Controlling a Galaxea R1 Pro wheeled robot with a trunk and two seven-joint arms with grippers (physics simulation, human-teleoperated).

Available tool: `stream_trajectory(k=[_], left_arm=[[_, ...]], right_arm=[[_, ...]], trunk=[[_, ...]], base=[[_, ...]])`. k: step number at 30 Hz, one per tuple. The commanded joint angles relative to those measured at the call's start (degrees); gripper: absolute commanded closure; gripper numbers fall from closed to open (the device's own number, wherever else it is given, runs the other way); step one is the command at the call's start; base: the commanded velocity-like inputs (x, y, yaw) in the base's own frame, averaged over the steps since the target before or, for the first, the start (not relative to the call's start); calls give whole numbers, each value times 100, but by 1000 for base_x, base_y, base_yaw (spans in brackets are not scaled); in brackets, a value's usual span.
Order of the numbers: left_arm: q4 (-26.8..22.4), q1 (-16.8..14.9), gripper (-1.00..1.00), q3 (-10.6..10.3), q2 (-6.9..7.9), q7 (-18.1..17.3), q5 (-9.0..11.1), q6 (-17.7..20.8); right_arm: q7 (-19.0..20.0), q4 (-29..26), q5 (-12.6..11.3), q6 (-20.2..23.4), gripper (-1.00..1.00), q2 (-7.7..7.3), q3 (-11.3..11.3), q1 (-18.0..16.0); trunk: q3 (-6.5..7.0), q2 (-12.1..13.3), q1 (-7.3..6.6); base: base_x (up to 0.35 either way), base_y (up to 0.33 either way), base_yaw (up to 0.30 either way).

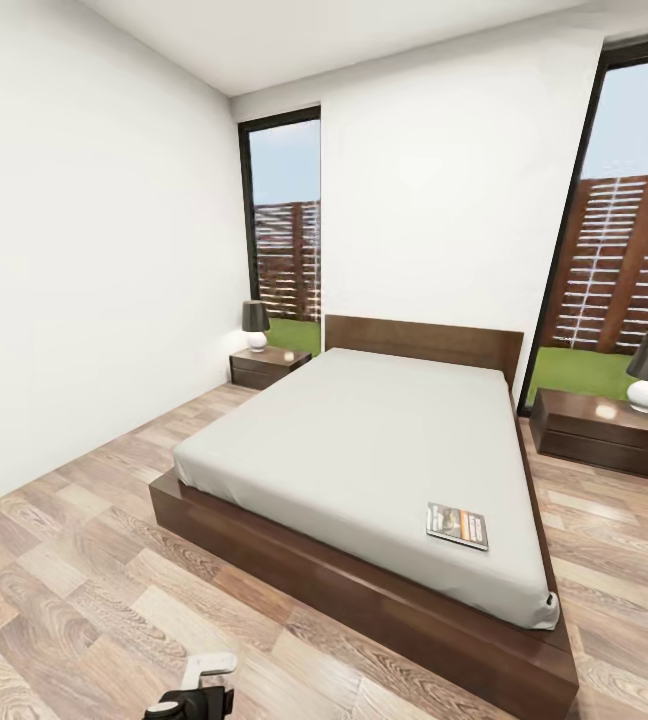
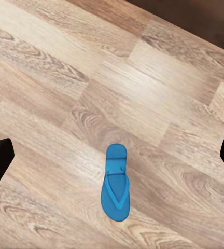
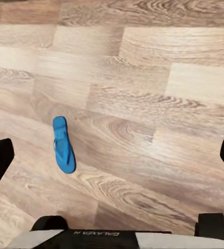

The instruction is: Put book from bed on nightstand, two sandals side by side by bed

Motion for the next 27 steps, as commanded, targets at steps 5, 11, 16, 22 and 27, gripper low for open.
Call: stream_trajectory(k=[5,11,16,22,27], left_arm=[[-4,-1,-100,4,0,22,23,-11],[-1,-2,-100,76,-9,23,25,-113],[1,-2,-100,87,-12,22,27,-132],[4,-2,-100,86,-18,21,23,-136],[6,-2,-100,86,-19,16,20,-137]], right_arm=[[2221,7,-703,630,-100,-615,-27,-2],[2816,546,-854,656,-100,-756,-39,-2],[2882,1321,-872,97,-100,-761,-27,-2],[2889,1613,-876,-372,-100,-765,-23,-2],[2890,1661,-877,-461,-100,-767,-23,-2]], trunk=[[-7,-4,0],[-7,-4,0],[-7,-4,0],[-7,-4,0],[-97,-204,110]], base=[[0,0,0],[0,0,0],[0,0,0],[0,0,0],[0,0,0]])
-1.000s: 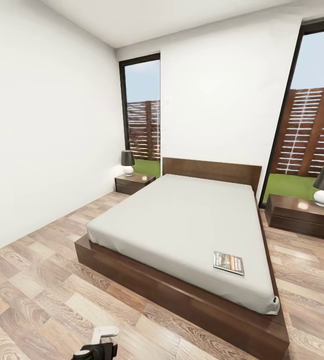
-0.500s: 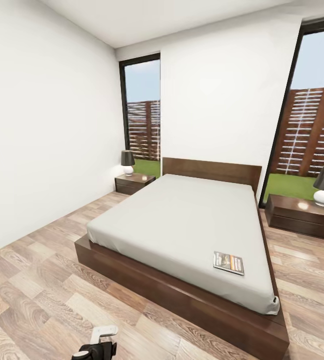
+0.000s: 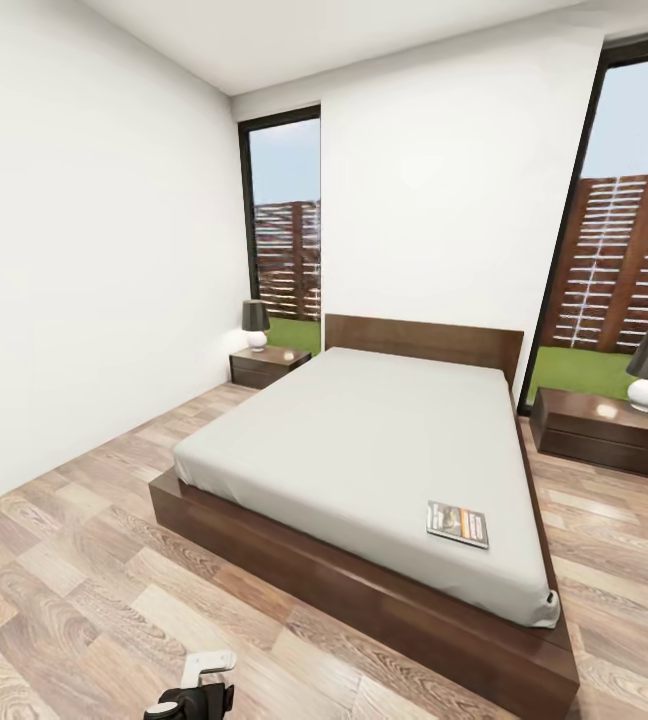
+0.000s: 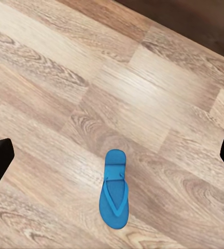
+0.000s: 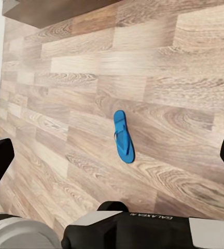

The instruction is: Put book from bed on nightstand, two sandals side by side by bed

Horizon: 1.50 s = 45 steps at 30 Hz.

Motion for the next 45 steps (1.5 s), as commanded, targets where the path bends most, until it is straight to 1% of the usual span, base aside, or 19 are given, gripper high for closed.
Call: stream_trajectory(k=[1,45], left_arm=[[-12,-1,-100,10,-3,14,26,33],[-12,-1,-100,13,-3,27,20,46]], right_arm=[[14,4,-43,49,-100,1,-6,-3],[32,14,-95,18,-100,-10,-32,-3]], trunk=[[-25,-45,22],[-815,-1810,989]], base=[[0,0,0],[0,0,0]])
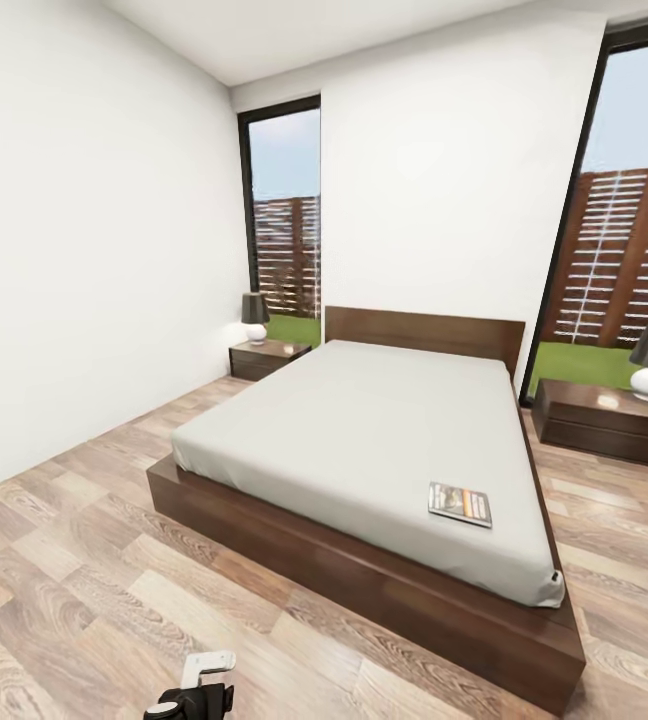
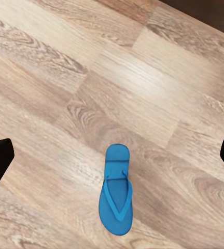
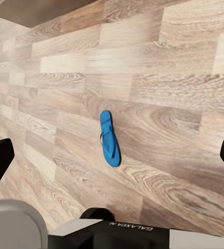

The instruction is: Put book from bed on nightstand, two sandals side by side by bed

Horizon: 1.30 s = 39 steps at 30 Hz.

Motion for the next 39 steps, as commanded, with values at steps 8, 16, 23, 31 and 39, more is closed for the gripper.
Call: stream_trajectory(k=[8,16,23,31,39], left_arm=[[-12,-1,-100,13,-3,22,31,54],[-12,-1,-100,5,-12,22,31,55],[-12,-1,-100,17,-12,28,36,65],[-62,-20,-100,25,17,75,28,97],[-24,-27,-100,33,25,79,31,99]], right_arm=[[13,1,-43,57,-100,-1,-7,-3],[15,0,-45,54,-100,8,-4,-1],[7,-2,-42,54,-100,14,1,-3],[-100,-1450,-47,309,-100,9,10,-3],[-1503,-2359,-499,790,-100,-9,-98,-19]], trunk=[[-150,-325,176],[-294,-646,352],[-420,-927,505],[-563,-1248,681],[-707,-1569,857]], base=[[0,0,0],[0,0,0],[0,0,0],[0,0,0],[0,0,0]])
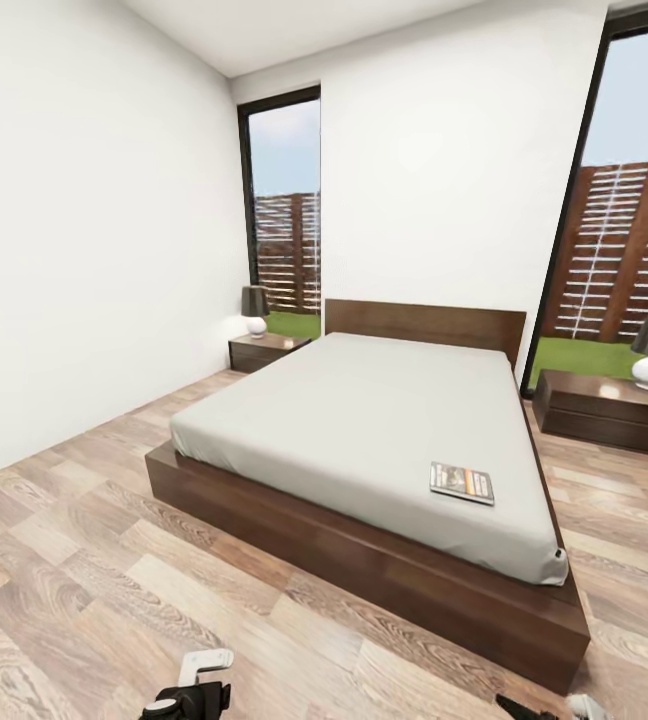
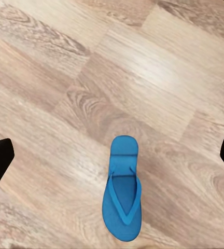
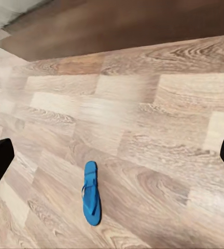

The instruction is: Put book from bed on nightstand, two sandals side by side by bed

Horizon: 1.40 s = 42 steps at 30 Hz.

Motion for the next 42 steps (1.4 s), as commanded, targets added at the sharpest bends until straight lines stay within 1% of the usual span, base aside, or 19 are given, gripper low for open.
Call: stream_trajectory(k=[1,2,3,4,6,7,8,9,10,12,13,15,19,42], left_arm=[[-8,-1,-100,13,-4,13,26,33],[-5,-1,-100,13,-5,14,26,33],[-4,-1,-100,13,-5,14,26,35],[-3,-1,-100,13,-5,14,26,37],[-2,-1,-100,15,-5,14,26,40],[-2,-1,-100,16,-5,15,26,40],[-2,-1,-100,20,0,18,26,41],[-2,-1,-100,24,2,19,28,41],[-1,-1,-100,36,11,17,31,41],[-1,-1,-100,56,19,16,32,42],[-3,-1,-100,90,24,15,34,42],[-6,-1,-100,117,27,16,33,42],[-9,-1,-100,132,23,21,21,40],[-12,-1,-100,134,6,14,26,33]], right_arm=[[-94,-31,-273,79,-100,-3,-30,-7],[-180,-57,-628,155,-100,-11,-51,-10],[-199,-62,-750,202,-100,-14,-54,-11],[-225,-70,-992,339,-100,-19,-58,-12],[-250,-80,-1474,801,-100,-23,-67,-13],[-252,-83,-1596,948,-100,-24,-67,-13],[-256,-91,-1832,1260,-100,-25,-68,-13],[-255,-95,-1942,1412,-100,-26,-69,-13],[-255,-101,-2131,1693,-100,-28,-71,-13],[-254,-104,-2266,1912,-100,-32,-72,-14],[-254,-107,-2383,2111,-100,-40,-78,-14],[-253,-109,-2445,2217,-100,-47,-85,-14],[-247,-103,-2496,2303,-100,-42,-107,-14],[-247,-93,-2506,2330,-100,-27,-110,-14]], trunk=[[-25,-44,22],[-43,-84,44],[-61,-125,66],[-79,-165,88],[-114,-245,132],[-132,-285,154],[-150,-325,176],[-168,-365,197],[-186,-405,219],[-222,-485,263],[-240,-526,285],[-276,-606,329],[-348,-766,417],[-761,-1689,922]], base=[[0,0,0],[0,0,0],[0,0,0],[0,0,0],[0,0,0],[0,0,0],[0,0,0],[0,0,0],[0,0,0],[0,0,0],[0,0,0],[0,0,0],[0,0,0],[0,0,0]])
